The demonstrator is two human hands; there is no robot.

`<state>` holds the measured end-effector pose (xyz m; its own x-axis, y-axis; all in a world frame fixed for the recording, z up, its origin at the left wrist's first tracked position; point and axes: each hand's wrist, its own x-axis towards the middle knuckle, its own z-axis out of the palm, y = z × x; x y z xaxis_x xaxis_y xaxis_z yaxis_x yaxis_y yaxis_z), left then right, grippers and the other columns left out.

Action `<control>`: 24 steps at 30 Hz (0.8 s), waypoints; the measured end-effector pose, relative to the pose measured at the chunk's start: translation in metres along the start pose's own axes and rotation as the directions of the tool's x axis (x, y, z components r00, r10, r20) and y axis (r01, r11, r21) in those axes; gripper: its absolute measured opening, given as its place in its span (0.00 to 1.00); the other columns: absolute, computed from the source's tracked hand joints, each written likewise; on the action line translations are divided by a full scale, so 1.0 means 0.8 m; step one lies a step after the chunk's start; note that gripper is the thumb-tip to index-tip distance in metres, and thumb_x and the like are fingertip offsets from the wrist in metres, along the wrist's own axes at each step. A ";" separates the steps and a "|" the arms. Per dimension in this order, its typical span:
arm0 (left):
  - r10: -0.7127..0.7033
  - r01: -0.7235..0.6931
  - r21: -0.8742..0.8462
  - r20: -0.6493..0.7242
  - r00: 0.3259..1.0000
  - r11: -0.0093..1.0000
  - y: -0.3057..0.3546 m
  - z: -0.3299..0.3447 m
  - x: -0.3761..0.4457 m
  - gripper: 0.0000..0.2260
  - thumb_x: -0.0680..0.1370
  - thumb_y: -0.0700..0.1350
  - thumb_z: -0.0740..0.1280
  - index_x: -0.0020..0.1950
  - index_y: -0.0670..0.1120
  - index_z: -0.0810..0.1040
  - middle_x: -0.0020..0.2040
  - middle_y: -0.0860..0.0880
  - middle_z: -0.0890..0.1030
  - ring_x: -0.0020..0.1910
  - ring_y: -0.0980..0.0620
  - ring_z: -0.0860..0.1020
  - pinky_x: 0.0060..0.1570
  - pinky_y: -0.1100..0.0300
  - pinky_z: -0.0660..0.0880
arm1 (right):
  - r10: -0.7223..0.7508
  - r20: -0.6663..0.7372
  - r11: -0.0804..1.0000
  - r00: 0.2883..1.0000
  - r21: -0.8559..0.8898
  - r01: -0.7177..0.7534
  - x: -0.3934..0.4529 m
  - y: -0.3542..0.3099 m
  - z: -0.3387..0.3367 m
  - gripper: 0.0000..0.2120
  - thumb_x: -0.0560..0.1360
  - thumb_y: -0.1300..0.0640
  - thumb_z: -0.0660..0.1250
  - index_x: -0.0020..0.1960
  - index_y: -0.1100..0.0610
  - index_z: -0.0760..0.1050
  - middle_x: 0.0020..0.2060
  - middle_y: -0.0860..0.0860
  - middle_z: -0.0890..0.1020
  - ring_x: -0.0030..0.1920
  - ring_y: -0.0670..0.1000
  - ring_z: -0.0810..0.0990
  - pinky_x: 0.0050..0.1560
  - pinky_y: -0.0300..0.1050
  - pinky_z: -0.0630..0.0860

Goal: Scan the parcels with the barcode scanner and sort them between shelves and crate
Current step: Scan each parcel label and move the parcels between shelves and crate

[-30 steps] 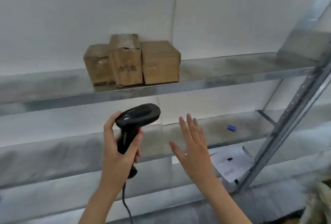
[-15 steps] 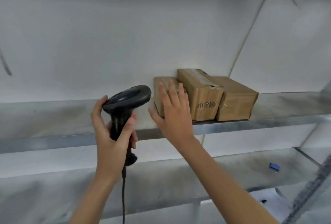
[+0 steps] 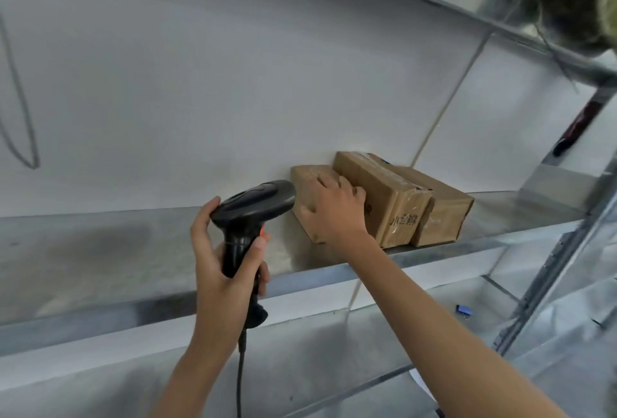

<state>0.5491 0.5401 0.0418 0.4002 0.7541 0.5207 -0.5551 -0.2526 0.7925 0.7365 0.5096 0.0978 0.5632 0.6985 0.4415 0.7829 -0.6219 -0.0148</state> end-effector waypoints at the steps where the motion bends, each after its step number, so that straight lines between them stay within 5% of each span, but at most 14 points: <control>1: -0.008 0.008 -0.013 -0.002 1.000 1.000 -0.001 -0.002 -0.002 0.28 0.79 0.36 0.67 0.67 0.66 0.65 0.43 0.41 0.81 0.26 0.48 0.72 0.26 0.57 0.72 | 0.001 -0.011 1.000 1.000 0.001 -0.001 -0.005 -0.001 -0.002 0.24 0.80 0.48 0.59 0.75 0.49 0.65 0.73 0.49 0.69 0.71 0.60 0.66 0.67 0.61 0.62; 11: -0.097 0.092 -0.083 -0.062 0.993 0.992 0.005 -0.009 -0.030 0.29 0.80 0.34 0.67 0.72 0.59 0.63 0.41 0.46 0.82 0.27 0.47 0.72 0.26 0.57 0.73 | -0.006 -0.439 0.975 0.899 0.196 0.102 -0.106 -0.033 0.003 0.22 0.75 0.47 0.59 0.68 0.48 0.75 0.67 0.47 0.77 0.67 0.61 0.73 0.56 0.63 0.69; 18: -0.160 0.138 -0.111 -0.216 0.963 0.984 0.000 -0.015 -0.060 0.29 0.79 0.37 0.68 0.73 0.60 0.62 0.44 0.45 0.84 0.30 0.46 0.79 0.31 0.56 0.80 | 0.020 -0.583 0.947 0.812 0.272 0.172 -0.175 -0.051 0.019 0.22 0.76 0.50 0.67 0.70 0.49 0.75 0.70 0.48 0.75 0.71 0.60 0.69 0.62 0.59 0.66; 24: -0.235 0.194 -0.161 -0.305 0.923 0.968 -0.007 -0.022 -0.094 0.27 0.82 0.37 0.64 0.76 0.58 0.60 0.58 0.50 0.83 0.53 0.48 0.85 0.61 0.44 0.78 | 0.157 -0.612 0.835 0.775 0.501 0.226 -0.236 -0.076 0.031 0.23 0.77 0.50 0.66 0.71 0.45 0.70 0.73 0.45 0.71 0.74 0.56 0.66 0.70 0.53 0.62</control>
<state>0.5092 0.4954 -0.0079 0.2772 0.9404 0.1970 -0.5770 -0.0010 0.8168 0.5893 0.4241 -0.0069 0.3981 0.2274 0.8887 0.9137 -0.1844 -0.3622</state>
